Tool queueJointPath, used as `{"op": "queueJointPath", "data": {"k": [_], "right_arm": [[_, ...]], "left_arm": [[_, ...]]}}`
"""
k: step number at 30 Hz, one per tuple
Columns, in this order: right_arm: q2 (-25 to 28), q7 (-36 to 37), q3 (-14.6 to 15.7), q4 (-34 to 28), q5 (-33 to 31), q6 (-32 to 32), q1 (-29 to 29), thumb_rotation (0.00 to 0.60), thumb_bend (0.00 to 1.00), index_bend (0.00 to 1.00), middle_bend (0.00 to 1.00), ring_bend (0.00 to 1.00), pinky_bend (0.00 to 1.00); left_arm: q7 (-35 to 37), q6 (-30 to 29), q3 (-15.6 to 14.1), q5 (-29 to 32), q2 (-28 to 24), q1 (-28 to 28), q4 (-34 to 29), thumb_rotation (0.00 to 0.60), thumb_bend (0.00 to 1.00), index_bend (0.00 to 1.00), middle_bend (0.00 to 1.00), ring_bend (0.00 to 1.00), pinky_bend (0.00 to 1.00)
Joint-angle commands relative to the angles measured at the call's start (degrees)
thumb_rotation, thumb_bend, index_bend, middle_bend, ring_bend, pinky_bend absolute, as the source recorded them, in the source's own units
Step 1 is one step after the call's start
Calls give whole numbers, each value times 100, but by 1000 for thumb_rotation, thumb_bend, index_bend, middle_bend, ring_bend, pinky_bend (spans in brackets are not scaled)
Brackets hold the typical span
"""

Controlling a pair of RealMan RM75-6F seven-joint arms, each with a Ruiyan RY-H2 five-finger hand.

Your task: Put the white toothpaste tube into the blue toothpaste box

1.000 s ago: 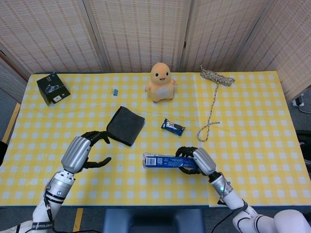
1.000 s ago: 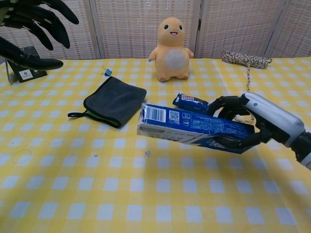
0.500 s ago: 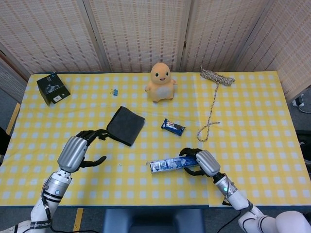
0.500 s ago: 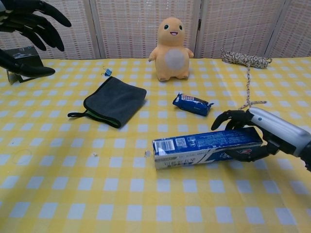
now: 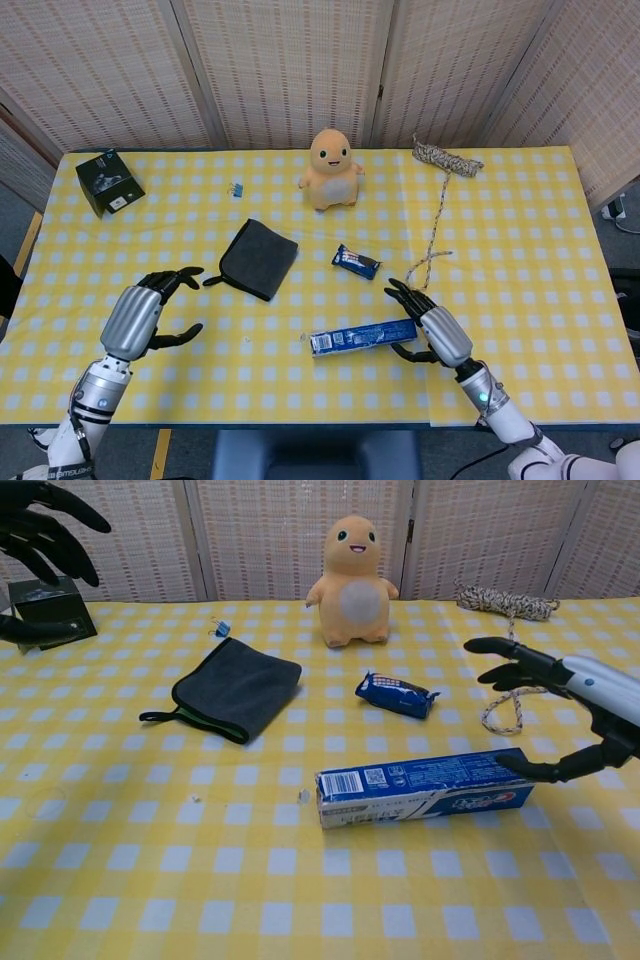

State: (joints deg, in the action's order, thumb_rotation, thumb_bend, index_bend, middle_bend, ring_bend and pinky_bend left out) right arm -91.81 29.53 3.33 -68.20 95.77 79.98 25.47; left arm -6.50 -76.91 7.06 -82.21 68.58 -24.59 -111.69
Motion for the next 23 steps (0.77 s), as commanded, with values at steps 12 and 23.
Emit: {"op": "queueJointPath", "data": {"k": [12,23], "right_arm": [[2146,-4574,6,-2566,-384,1621,-1608,600,342,0,0,1,0],[2470,-4497,132,-2715,-468,1576,-2062,600,342,0,0,0,0]], "left_arm": [[-598,-1535,-731,-651,-137,1343,1582,600,235,211,232,129,110],[231,-1402,-987,-681,-52,1702,2405,600,224,141,130,34,44]]}}
